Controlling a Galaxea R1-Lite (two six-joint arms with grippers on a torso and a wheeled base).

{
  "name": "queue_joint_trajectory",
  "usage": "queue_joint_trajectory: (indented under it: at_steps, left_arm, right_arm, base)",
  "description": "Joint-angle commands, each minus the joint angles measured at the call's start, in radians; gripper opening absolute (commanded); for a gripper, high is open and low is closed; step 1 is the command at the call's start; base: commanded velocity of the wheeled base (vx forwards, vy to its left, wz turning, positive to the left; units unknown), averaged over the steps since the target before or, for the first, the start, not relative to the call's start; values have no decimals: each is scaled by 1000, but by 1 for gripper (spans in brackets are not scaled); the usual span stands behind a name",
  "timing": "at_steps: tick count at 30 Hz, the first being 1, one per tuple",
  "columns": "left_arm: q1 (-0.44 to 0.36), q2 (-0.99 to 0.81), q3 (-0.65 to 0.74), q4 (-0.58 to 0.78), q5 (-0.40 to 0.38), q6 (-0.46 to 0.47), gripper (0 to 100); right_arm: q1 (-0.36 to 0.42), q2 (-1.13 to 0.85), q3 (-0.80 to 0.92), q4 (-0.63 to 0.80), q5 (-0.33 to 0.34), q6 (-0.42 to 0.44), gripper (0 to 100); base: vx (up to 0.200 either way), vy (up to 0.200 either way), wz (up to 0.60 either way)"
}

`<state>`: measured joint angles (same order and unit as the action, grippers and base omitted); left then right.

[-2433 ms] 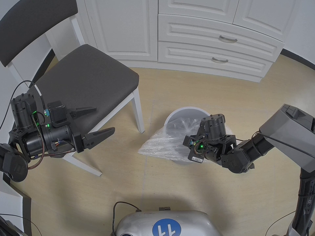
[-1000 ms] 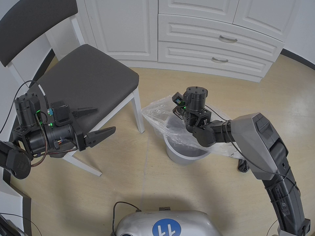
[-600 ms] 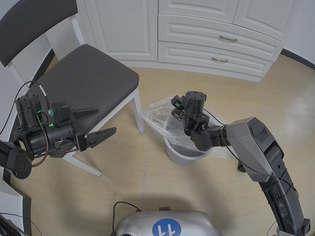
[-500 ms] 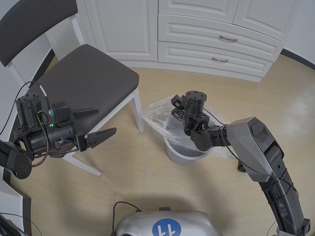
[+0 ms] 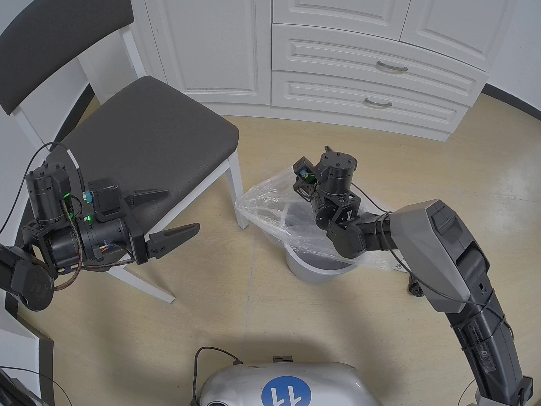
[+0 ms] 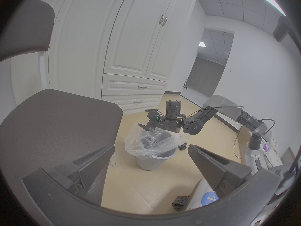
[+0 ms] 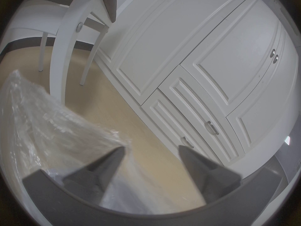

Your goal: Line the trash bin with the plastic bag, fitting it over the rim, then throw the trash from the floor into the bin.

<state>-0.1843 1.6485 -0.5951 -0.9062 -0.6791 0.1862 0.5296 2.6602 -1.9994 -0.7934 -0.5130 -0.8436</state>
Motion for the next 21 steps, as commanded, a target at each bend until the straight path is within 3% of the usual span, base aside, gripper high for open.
queue_joint_trajectory:
  at_steps: [1,6,13,21]
  left_arm:
    - [-11,-1,8,0,0,-1,100]
    - [-17,-3,11,0,1,-1,100]
    - [-66,2,28,-10,3,1,100]
    - [-78,39,126,-306,-33,-5,100]
  right_arm:
    - [1,-108,108,5,1,-38,100]
    - [1,-335,422,62,4,-51,100]
    - [-3,-554,642,132,10,1,100]
    - [-6,-744,824,155,97,63,100]
  base:
    - [0,0,0]
    - [0,0,0]
    - [0,0,0]
    - [0,0,0]
